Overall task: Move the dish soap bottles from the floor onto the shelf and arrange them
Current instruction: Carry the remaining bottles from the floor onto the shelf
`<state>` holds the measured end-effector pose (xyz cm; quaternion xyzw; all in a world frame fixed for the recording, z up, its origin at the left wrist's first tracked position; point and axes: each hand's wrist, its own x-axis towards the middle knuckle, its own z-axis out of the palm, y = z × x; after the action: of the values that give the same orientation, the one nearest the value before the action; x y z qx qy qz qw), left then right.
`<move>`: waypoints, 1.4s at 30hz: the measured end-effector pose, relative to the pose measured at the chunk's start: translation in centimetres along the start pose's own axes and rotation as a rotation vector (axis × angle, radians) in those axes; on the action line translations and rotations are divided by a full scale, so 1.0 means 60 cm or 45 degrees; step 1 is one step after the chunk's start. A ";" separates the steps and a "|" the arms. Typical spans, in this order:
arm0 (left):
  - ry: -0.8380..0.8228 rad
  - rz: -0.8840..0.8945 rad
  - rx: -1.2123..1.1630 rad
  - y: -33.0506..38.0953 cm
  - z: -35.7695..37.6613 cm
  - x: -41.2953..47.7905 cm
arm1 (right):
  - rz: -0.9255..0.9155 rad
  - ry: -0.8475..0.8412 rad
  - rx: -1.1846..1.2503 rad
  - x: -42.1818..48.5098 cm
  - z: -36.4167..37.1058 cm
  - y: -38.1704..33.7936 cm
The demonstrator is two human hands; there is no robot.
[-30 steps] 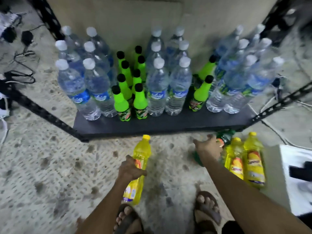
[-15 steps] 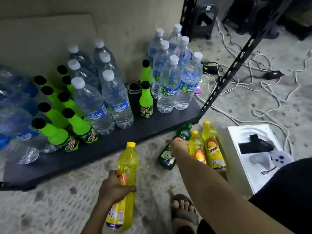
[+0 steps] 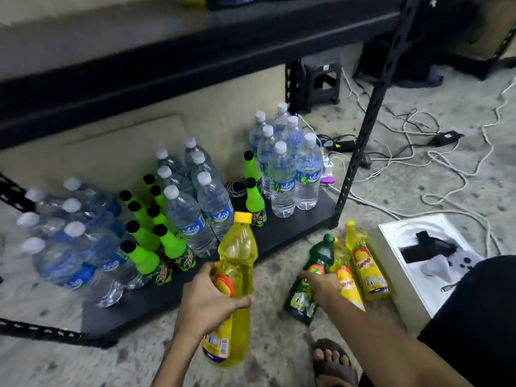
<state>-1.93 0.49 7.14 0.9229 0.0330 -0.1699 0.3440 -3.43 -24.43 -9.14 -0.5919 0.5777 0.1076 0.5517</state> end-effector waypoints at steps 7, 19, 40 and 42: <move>0.353 0.304 -0.159 0.174 -0.148 -0.139 | -0.390 0.031 0.071 -0.155 -0.108 -0.069; 0.741 0.683 -0.610 0.410 -0.407 -0.215 | -1.483 -0.266 0.317 -0.547 -0.342 -0.352; 0.964 0.578 -0.703 0.589 -0.489 0.138 | -1.897 0.179 0.178 -0.649 -0.182 -0.676; 0.935 0.588 -0.705 0.593 -0.483 0.154 | -1.930 0.193 0.185 -0.639 -0.180 -0.677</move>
<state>21.54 -8.37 46.68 0.7794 -0.0094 0.2609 0.5696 11.81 -22.37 45.67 -0.7943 0.0556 -0.3797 0.4710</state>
